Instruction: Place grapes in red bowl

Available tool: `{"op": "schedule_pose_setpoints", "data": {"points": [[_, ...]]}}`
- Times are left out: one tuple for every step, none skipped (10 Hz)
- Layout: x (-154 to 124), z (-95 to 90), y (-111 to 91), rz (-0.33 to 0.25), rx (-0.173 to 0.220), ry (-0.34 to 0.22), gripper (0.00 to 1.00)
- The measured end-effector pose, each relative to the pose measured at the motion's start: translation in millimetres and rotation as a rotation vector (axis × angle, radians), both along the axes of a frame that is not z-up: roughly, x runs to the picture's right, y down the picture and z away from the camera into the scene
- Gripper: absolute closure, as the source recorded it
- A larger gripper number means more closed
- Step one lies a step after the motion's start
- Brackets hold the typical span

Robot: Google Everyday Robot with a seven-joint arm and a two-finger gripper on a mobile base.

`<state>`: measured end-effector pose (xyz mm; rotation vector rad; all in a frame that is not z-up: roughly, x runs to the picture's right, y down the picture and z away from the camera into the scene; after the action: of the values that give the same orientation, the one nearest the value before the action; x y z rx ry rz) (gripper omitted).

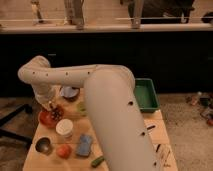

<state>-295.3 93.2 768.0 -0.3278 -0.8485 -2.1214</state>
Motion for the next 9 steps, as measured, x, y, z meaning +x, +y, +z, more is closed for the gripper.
{"op": "schedule_pose_setpoints", "data": {"points": [[-1, 0.6, 2, -0.005, -0.005, 0.000, 1.00], [-4, 1.5, 3, -0.007, -0.011, -0.004, 1.00], [-7, 3.5, 5, -0.010, -0.022, -0.006, 1.00], [-10, 4.6, 6, -0.012, -0.028, -0.010, 1.00], [-14, 6.6, 8, -0.015, -0.037, -0.013, 1.00], [-18, 8.9, 9, -0.019, -0.046, -0.017, 1.00], [-21, 10.4, 11, -0.020, -0.053, -0.020, 1.00], [-24, 12.3, 12, -0.019, -0.060, -0.024, 1.00], [-26, 14.9, 12, -0.016, -0.066, -0.027, 1.00]]}}
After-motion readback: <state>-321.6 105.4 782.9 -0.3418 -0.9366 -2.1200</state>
